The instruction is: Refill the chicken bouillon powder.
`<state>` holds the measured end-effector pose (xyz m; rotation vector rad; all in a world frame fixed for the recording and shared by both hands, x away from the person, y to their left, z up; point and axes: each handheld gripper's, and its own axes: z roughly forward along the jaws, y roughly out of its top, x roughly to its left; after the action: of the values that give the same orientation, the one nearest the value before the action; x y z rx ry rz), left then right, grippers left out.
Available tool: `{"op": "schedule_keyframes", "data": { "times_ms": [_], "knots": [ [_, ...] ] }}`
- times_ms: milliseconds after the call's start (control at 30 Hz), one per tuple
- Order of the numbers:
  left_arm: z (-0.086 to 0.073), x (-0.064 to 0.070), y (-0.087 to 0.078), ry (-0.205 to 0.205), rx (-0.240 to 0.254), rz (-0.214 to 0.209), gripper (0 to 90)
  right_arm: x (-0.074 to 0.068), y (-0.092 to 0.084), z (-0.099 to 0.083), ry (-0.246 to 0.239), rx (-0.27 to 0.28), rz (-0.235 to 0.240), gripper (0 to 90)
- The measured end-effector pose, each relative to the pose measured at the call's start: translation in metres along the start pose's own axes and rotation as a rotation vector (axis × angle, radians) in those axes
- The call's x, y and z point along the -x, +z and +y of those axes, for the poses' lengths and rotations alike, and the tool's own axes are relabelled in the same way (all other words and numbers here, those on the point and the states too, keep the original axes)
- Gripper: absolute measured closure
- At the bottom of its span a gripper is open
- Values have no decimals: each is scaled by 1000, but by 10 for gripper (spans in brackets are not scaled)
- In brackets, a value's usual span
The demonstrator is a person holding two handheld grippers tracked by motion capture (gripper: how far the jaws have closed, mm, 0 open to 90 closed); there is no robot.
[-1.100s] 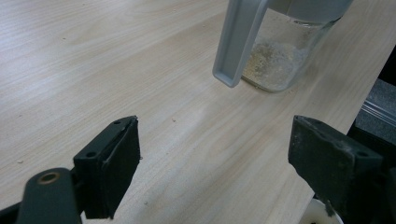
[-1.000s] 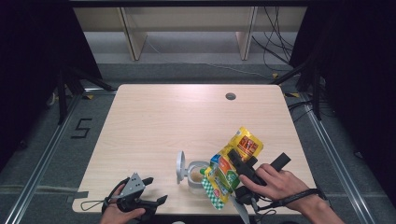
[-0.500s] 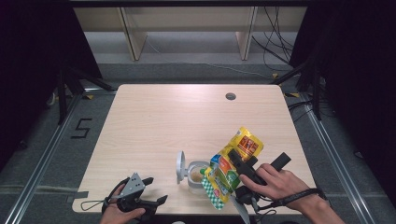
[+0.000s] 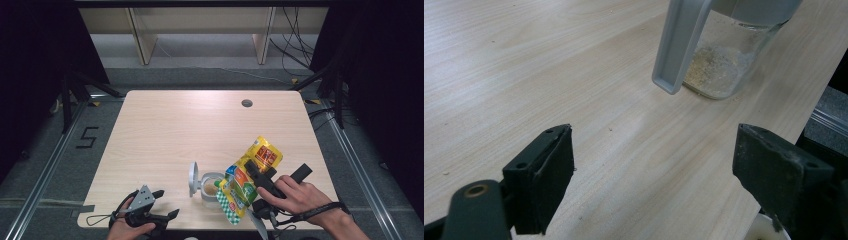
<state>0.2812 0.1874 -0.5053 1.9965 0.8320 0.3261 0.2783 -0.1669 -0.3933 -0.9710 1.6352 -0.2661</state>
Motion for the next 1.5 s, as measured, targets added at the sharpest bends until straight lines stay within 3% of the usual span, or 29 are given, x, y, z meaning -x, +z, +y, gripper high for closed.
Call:
{"op": "schedule_keyframes", "data": {
  "times_ms": [500,567,1500],
  "knots": [
    [0,1,0,-6,8,-7,165,0,1,0,0,6,-1,469],
    [0,2,1,-30,9,-10,165,0,1,0,-3,3,-2,469],
    [0,2,1,-30,10,-9,165,0,1,-1,-1,-4,4,470]
  ]
}}
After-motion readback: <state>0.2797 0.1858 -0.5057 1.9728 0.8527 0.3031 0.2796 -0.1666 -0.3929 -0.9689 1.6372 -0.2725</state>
